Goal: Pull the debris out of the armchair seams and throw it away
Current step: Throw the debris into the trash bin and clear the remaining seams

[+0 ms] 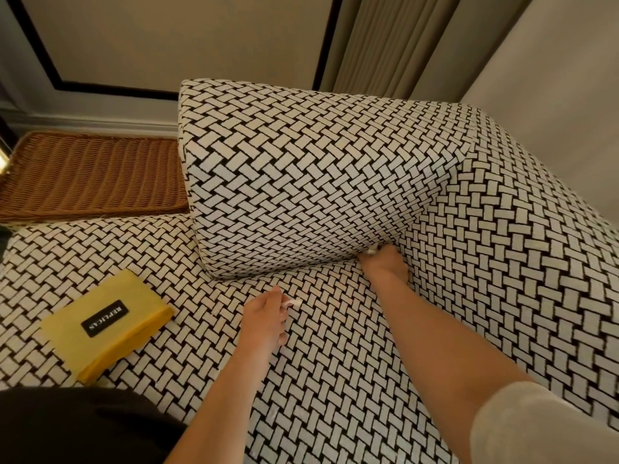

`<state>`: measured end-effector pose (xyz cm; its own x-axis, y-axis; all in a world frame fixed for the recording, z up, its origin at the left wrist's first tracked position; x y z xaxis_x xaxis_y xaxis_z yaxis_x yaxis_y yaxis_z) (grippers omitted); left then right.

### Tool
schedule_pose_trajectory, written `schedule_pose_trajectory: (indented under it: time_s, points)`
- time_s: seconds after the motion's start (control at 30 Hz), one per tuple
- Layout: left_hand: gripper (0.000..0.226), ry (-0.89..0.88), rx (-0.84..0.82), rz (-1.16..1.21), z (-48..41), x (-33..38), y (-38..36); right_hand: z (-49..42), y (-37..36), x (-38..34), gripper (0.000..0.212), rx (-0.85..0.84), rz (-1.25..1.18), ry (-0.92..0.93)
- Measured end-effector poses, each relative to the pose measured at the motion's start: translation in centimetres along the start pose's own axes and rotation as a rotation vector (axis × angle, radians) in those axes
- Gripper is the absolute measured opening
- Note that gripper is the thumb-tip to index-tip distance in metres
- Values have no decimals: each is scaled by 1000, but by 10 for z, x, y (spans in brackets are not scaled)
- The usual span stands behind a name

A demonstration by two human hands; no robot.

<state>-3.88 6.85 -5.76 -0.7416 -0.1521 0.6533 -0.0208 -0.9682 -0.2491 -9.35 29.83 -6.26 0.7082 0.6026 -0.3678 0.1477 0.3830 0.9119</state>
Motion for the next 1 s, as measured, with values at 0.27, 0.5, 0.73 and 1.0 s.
schedule_pose_trajectory:
  time_s: [0.27, 0.5, 0.73, 1.0]
  points:
    - [31, 8, 0, -14, 4, -3, 6, 3, -2, -3, 32, 49, 5, -21]
    - [30, 10, -4, -6, 2, -4, 7, 15, -3, 5, 16, 195, -109, 130]
    - [27, 21, -1, -3, 2, -4, 5, 60, -18, 14, 29, 248, -101, 506]
    - [27, 65, 40, 14, 20, -6, 7, 109, -19, 11, 9, 102, -476, 558]
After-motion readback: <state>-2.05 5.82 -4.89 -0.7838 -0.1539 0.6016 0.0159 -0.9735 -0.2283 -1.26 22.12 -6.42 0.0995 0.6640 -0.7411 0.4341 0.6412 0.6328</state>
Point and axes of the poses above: each hand's wrist, its own z-axis away from the middle knuckle, its own y-axis out of the back of the hand, x = y × z, the point moved 2 cm from there along -z, towards the middle knuckle, and after that the axes turned 9 degrees about y, right-handed, at the moved point
